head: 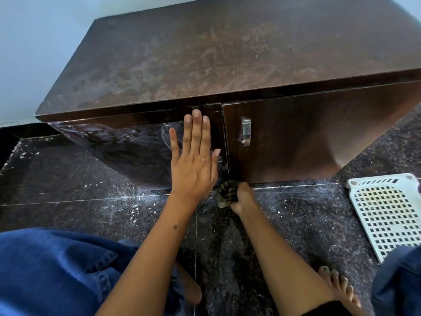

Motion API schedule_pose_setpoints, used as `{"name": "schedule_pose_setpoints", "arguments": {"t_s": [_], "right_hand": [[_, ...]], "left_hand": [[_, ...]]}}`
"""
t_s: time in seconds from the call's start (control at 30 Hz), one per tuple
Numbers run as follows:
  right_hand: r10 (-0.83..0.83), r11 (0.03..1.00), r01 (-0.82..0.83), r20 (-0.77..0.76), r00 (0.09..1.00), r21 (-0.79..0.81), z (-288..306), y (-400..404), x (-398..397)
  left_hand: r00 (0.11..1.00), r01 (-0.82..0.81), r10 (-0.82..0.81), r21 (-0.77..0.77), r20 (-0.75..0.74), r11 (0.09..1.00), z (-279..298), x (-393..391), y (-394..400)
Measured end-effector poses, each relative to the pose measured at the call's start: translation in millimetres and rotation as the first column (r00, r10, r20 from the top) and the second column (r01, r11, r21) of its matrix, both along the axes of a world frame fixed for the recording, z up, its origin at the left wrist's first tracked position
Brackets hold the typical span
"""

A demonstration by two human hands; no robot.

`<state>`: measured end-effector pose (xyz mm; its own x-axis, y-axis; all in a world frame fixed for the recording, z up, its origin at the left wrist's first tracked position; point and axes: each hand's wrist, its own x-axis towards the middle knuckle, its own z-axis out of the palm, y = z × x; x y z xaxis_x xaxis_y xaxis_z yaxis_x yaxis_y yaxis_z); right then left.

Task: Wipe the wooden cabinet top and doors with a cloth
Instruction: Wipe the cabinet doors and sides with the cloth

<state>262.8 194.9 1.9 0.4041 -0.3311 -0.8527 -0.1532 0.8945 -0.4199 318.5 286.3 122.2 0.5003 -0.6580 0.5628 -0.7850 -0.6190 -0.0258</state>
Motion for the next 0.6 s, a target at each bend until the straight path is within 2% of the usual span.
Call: {"name": "schedule_pose_setpoints", "arguments": {"t_s": [0.07,0.13,0.2,0.27,0.3,0.33,0.4,0.47,0.53,0.6], "right_hand": [[0.055,0.998,-0.056,0.02,0.998,0.033,0,5,-1],[0.001,0.999,-0.002,0.012,1.0,0.045,2,-5,-4],[-0.131,0.991,0.131,-0.025,0.991,0.004,7,-21,-8],[-0.344,0.933,0.334,-0.063,0.937,-0.132,21,-37,-10],[-0.453,0.87,0.426,-0.064,0.889,-0.248,29,-41,-9],[-0.513,0.8,0.451,-0.06,0.856,-0.396,40,-41,-7],[-0.51,0.65,0.35,-0.046,0.859,-0.674,61,-25,2],[-0.428,0.469,0.253,0.032,0.903,-0.846,77,5,10],[-0.246,0.221,0.166,0.11,0.963,-0.961,79,38,12],[-0.05,0.064,0.057,0.054,0.997,-0.996,68,51,3]], "left_hand": [[1.0,0.003,-0.003,-0.002,0.006,1.0,1,0,0],[1.0,0.002,-0.002,-0.005,0.011,1.0,3,-1,0],[1.0,0.01,-0.009,-0.019,0.013,1.0,4,-2,0],[1.0,0.014,-0.013,-0.025,0.021,1.0,3,-3,0],[1.0,0.009,-0.009,-0.025,0.024,1.0,3,-3,-1],[1.0,0.004,-0.003,-0.025,0.026,1.0,3,-2,-1],[1.0,-0.002,0.003,-0.029,0.025,1.0,2,-2,-2],[1.0,-0.008,0.009,-0.033,0.027,0.999,1,-3,-4],[0.999,-0.02,0.021,-0.032,0.031,0.999,0,-3,-4],[0.999,-0.026,0.027,-0.026,0.042,0.999,0,-3,-3]]}}
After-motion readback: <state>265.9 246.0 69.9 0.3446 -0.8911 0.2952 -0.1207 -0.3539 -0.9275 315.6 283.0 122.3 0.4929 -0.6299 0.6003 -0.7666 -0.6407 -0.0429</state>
